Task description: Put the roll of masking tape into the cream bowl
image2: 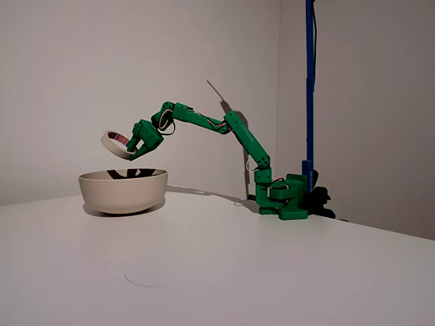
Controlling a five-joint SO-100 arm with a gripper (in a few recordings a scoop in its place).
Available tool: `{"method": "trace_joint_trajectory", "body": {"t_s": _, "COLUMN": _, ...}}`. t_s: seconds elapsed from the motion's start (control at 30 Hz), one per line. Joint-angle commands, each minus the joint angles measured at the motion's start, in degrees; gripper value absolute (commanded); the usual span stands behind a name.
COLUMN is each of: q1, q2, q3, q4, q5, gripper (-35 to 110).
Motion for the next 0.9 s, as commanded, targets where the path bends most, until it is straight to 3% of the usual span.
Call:
{"method": "trace_joint_trajectory", "body": {"t_s": 0.0, "q1": -0.9, "q2": 2.5, "q3": -1.6, "q4": -0.2, "q5": -0.5, "gripper": -8}}
{"method": "trace_joint_trajectory", "body": {"t_s": 0.6, "q1": 0.1, "q2": -2.6, "q3": -1.6, "q4": 4.0, "q5": -3.0, "gripper": -8}}
{"method": "trace_joint_trajectory", "body": {"t_s": 0.63, "q1": 0.2, "q2": -2.5, "q3": -1.6, "q4": 4.0, "q5": -2.5, "gripper": -5}}
{"method": "trace_joint_trajectory", "body": {"t_s": 0.7, "q1": 0.3, "q2": -2.4, "q3": -1.6, "q4": 3.9, "q5": -2.0, "gripper": 25}}
{"method": "trace_joint_trajectory", "body": {"t_s": 0.87, "q1": 0.0, "q2": -2.3, "q3": -1.6, "q4": 3.7, "q5": -2.0, "gripper": 26}}
